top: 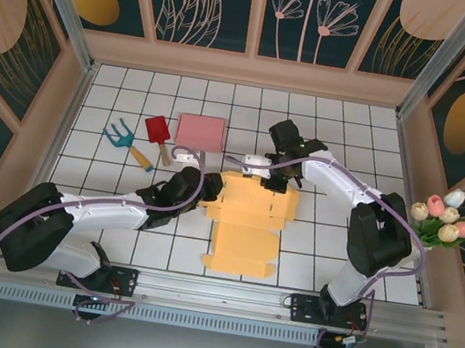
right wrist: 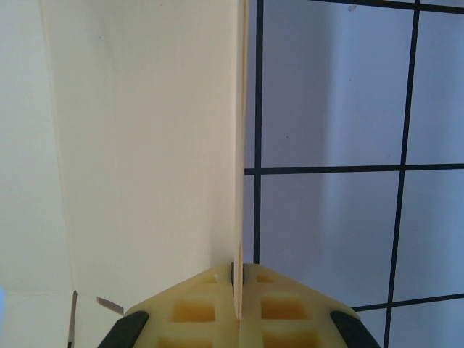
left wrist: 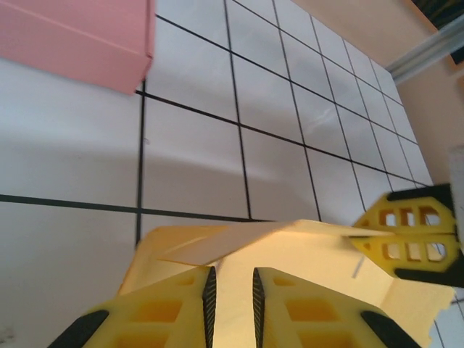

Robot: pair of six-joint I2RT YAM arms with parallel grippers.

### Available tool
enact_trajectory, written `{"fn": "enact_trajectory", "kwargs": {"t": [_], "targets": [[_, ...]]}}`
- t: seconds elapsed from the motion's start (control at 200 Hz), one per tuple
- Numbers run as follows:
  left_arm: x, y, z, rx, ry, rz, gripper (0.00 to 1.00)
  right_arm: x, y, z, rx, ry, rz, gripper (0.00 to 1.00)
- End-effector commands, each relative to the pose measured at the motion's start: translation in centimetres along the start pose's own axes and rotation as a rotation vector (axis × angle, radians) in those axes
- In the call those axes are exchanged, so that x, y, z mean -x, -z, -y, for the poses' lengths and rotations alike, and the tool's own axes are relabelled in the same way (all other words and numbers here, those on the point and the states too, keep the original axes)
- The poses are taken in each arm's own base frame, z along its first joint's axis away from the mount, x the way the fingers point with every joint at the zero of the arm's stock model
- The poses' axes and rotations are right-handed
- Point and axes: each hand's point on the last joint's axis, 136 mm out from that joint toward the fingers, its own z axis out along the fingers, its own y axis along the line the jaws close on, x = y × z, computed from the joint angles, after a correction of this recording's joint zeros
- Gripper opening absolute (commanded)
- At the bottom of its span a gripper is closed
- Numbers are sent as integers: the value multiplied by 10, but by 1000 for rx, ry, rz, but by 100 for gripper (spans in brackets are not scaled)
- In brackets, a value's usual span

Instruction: Fold the paper box

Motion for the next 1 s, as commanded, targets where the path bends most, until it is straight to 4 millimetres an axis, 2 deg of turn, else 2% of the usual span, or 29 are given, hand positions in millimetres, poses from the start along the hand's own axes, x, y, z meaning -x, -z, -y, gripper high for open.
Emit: {"fn": "enact_trajectory", "kwargs": {"t": [0.0,0.165,0.35,0.43,0.565,0.686,0.841,0.996], "targets": [[13,3,-23,72,25,75,23,9,12,-1,-28,41,36,0],[18,3,-38,124,34,102,22,6,9,-1,-26,43,17,0],[20,0,-34,119,23,100,22,6,7,-1,-19,38,14,0],[15,-7,-23,81,2,64,21,8,8,-1,-21,38,19,0],[-1,-21,17,-70,-69,-25,14,12,11,-1,-26,44,35,0],[-12,-28,34,-113,-116,-53,13,10,10,-1,-36,49,30,0],[-9,-33,25,-69,-136,-23,14,6,7,-1,-50,58,22,0],[-5,-31,0,57,-153,-4,19,4,5,-1,-56,63,12,0]]}}
